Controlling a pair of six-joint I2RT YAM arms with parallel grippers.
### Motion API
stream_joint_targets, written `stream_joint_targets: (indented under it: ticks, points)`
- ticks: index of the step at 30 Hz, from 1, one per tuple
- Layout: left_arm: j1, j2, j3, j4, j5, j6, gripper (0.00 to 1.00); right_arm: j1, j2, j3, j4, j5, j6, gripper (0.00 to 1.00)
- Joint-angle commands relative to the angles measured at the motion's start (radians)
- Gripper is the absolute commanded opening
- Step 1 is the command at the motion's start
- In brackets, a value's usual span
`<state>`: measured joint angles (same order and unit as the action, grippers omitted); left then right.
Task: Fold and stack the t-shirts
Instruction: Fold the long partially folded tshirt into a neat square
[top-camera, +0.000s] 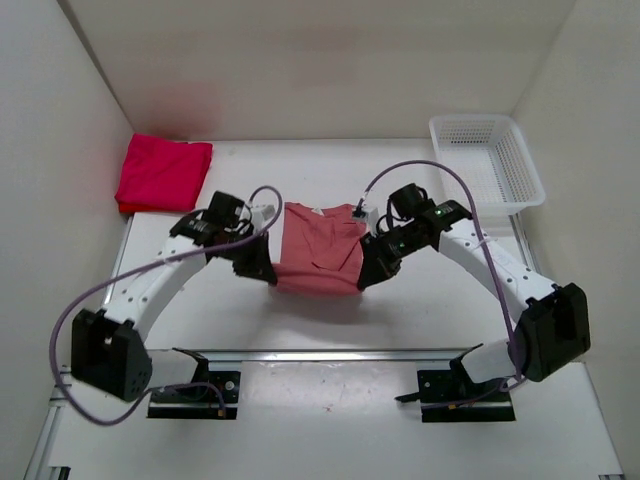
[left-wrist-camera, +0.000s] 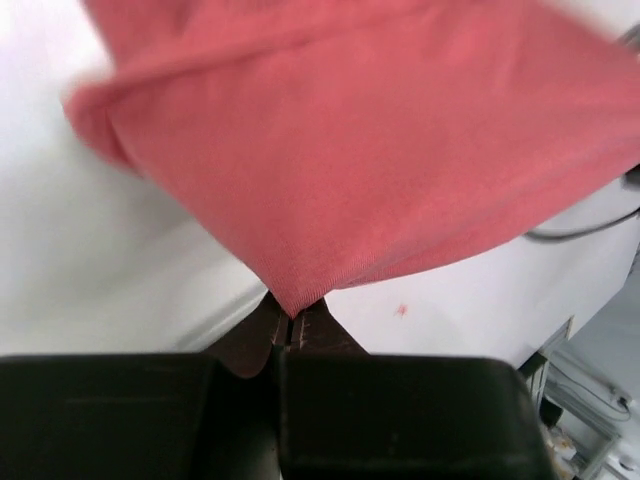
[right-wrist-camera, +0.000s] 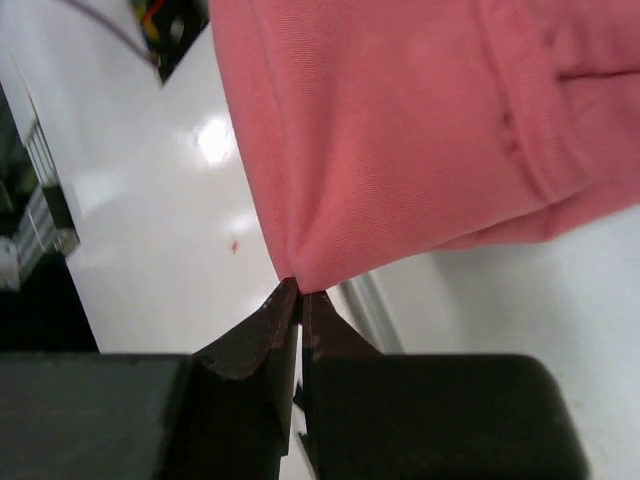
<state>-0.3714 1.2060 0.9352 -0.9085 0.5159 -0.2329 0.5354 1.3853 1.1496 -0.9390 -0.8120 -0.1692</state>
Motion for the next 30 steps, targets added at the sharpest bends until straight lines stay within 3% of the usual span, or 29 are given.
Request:
stream_joint_targets:
  ticks: [1,4,9,14,24,30]
  points:
    - [0.019,0.162,0.189,0.066,-0.011,0.037,0.0,-0.089,0.052,0.05,-0.005,-0.067,-0.027,0.0]
    - [0.019,0.304,0.38,0.085,0.004,0.032,0.0,-0.138,0.151,0.102,0.051,-0.095,-0.001,0.0]
    - [0.068,0.493,0.484,0.106,0.062,-0.035,0.0,-0.261,0.311,0.257,0.126,-0.145,0.051,0.0]
    - [0.083,0.587,0.592,0.146,0.067,-0.059,0.0,-0.319,0.487,0.482,0.085,-0.125,0.014,0.0]
    - [0.078,0.756,0.804,0.209,0.076,-0.103,0.0,-0.344,0.626,0.59,0.149,-0.122,0.083,0.0]
    - [0.1,0.81,0.847,0.23,0.084,-0.129,0.0,-0.347,0.785,0.861,0.172,-0.044,0.128,0.0]
